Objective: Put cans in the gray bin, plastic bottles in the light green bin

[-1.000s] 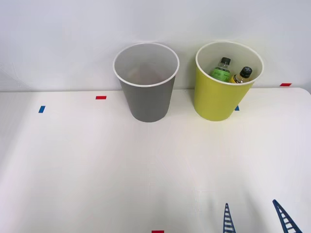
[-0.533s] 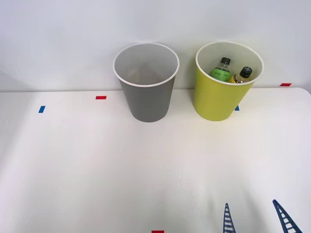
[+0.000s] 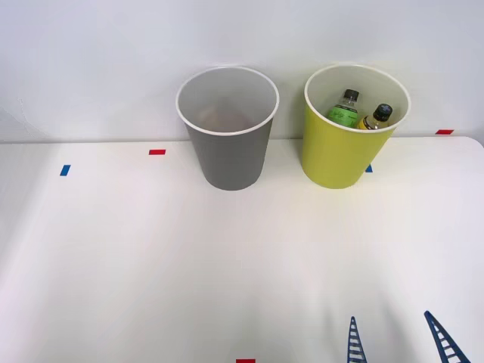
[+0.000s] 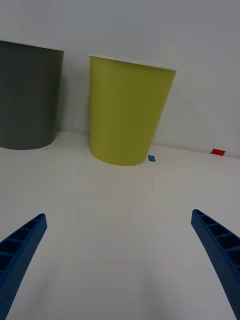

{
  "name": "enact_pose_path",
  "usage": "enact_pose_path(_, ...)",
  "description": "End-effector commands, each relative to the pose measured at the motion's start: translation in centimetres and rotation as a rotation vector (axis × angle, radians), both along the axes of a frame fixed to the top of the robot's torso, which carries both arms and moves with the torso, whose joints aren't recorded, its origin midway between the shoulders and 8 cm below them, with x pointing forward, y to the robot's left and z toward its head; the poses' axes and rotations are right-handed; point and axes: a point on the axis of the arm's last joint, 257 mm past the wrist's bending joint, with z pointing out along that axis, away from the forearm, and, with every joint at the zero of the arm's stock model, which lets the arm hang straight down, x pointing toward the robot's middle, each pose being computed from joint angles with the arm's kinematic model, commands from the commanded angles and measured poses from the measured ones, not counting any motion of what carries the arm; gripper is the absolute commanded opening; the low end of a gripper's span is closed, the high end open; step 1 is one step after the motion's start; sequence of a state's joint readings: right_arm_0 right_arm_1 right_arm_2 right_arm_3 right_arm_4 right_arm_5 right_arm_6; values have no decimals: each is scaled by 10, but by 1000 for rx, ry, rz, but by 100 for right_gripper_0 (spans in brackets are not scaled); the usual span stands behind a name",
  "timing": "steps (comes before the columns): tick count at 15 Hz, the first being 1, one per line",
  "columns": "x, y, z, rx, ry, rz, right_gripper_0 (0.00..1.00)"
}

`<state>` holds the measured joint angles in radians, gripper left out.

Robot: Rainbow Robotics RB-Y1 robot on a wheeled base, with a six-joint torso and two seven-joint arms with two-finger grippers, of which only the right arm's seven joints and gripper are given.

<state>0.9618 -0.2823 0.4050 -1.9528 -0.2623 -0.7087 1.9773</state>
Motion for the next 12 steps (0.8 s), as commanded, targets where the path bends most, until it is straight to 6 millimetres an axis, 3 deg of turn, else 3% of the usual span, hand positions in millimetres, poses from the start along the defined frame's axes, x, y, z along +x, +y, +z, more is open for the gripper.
enact_pose_path(1, 0, 0, 0, 0, 0, 0, 100)
enact_pose_path(12, 0, 0, 0, 0, 0, 0, 100)
